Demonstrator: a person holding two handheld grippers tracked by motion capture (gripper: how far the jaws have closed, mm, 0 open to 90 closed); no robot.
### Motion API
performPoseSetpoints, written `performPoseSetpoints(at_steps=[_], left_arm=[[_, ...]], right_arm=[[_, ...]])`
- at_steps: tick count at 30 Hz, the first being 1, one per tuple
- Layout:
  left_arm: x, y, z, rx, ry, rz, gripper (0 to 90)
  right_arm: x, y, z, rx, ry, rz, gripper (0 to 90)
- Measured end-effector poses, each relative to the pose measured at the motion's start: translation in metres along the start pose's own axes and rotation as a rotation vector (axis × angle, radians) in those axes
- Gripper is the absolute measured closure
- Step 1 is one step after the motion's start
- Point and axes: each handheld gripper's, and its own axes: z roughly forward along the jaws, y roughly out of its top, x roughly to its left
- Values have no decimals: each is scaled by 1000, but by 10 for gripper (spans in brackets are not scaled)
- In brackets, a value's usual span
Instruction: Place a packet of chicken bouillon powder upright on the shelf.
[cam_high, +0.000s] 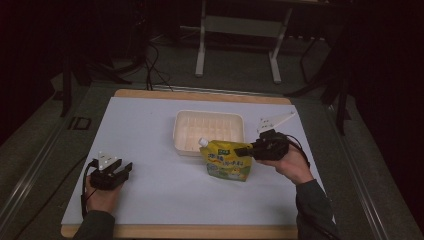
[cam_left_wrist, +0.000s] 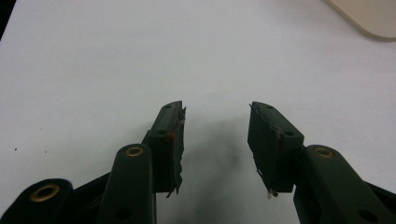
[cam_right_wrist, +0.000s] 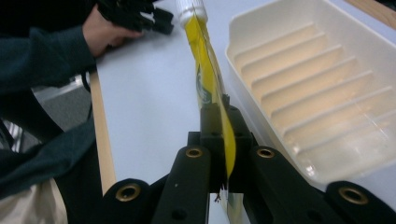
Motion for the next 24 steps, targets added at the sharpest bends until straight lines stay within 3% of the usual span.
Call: performPoseSetpoints(at_steps=[5,8,15,18,24], left_arm=[[0,0,0,-4,0,-6,547],[1,0,0,-10,-1,-15,547],[1,0,0,-9,0,-13,547],[1,0,0,-10,0,-12,547],[1,0,0,-9,-1,-13,547]], right_arm=[[0,-2,0,55,-24,-2,866],[1,-5,4,116,-40,-20,863],[-4,-13,8,184,-25,-7,833],[-2,-15,13,238,-22,-12,832],[-1,-13,15,256,-54,24,842]])
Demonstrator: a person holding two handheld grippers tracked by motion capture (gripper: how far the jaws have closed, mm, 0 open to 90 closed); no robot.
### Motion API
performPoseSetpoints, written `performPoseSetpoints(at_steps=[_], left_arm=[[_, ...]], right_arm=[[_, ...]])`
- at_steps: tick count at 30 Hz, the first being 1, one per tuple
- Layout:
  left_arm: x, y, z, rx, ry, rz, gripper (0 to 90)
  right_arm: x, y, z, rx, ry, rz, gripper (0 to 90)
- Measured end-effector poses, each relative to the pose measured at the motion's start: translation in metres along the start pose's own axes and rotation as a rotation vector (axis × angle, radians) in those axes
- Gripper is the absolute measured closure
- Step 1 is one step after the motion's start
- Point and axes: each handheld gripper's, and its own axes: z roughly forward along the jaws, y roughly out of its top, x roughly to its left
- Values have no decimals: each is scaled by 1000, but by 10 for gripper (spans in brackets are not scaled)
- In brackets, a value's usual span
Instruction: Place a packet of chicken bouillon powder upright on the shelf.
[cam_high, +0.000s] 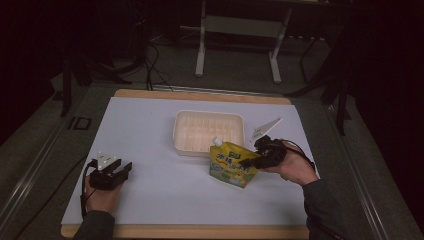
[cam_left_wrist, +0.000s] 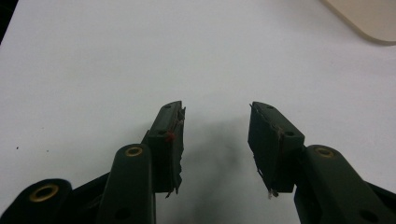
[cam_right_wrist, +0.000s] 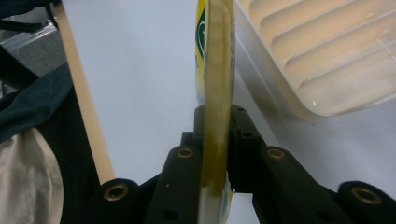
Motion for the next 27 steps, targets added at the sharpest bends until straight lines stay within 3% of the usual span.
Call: performPoseSetpoints(at_steps=[4,8,10,27], left_arm=[[0,0,0,0,0,1,546],[0,0,0,-1,0,0,546],[0,0,0,0,-1,-1,546],[0,0,0,-4,0,-3,540]], right_arm=[[7,2,0,20,-20,-45,886],[11,4,0,35,-32,2,897],[11,5,0,34,-13,32,897],[15,3,-7,-60,17,84,900]])
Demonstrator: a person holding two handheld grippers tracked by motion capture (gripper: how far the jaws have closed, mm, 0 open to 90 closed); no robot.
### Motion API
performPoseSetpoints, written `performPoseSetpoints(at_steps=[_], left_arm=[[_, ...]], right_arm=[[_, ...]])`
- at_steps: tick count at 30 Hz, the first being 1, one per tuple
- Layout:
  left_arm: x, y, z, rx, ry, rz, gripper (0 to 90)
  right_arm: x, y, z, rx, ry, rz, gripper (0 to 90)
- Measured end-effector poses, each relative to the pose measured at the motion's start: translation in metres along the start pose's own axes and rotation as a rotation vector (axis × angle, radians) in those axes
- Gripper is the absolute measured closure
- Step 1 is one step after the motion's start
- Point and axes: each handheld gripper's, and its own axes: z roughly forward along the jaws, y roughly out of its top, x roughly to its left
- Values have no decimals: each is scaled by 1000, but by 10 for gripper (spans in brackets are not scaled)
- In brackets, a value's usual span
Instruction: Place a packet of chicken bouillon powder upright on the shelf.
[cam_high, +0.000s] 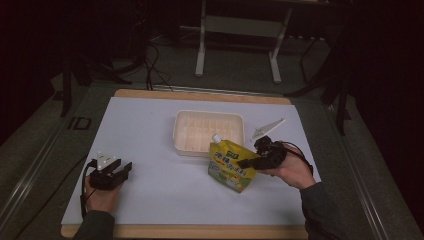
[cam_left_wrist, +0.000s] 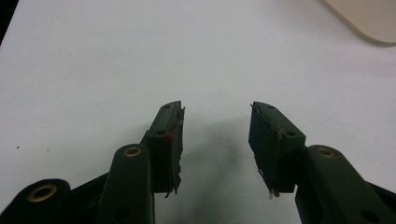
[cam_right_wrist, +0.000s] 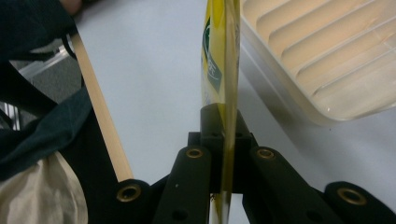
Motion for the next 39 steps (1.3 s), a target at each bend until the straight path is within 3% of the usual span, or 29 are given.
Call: performPoseSetpoints(at_steps=[21,27,32,39], left_arm=[[0,0,0,-1,1,1,539],[0,0,0,-3,2,2,539],[0,0,0,-3,1,-2,539],[0,0,0,-3,0,-1,538]], right_arm=[[-7,-1,-23,-230,-4,137,900],[-6,3,-26,-285,-43,171,900],[-4,8,-25,-326,-106,201,900],[-2,13,-24,-400,-137,238,900]])
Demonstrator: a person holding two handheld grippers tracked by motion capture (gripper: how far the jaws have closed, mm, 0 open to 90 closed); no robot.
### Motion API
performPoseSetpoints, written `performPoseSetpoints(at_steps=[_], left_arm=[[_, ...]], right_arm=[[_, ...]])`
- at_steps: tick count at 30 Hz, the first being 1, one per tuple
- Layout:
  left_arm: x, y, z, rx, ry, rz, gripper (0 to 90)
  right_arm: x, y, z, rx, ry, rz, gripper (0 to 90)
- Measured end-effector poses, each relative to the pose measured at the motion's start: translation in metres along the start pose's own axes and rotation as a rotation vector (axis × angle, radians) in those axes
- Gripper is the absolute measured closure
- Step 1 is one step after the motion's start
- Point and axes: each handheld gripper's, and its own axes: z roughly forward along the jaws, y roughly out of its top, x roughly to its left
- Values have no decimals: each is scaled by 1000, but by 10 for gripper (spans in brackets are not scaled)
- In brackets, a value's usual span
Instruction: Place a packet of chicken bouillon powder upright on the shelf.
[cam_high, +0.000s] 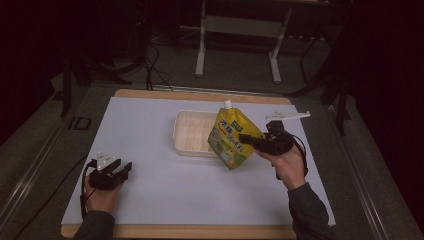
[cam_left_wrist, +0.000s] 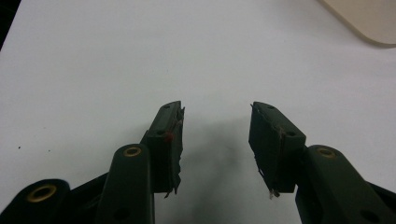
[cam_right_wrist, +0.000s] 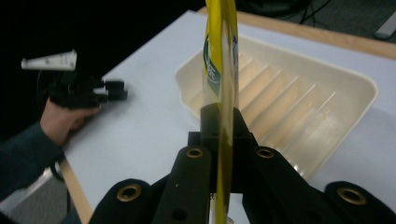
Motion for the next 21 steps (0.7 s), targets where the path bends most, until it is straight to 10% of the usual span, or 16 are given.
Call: performPoseSetpoints(at_steps=[21], left_arm=[[0,0,0,2,-2,-2,535]], right_arm=[[9,5,12,-160,-154,61,900]])
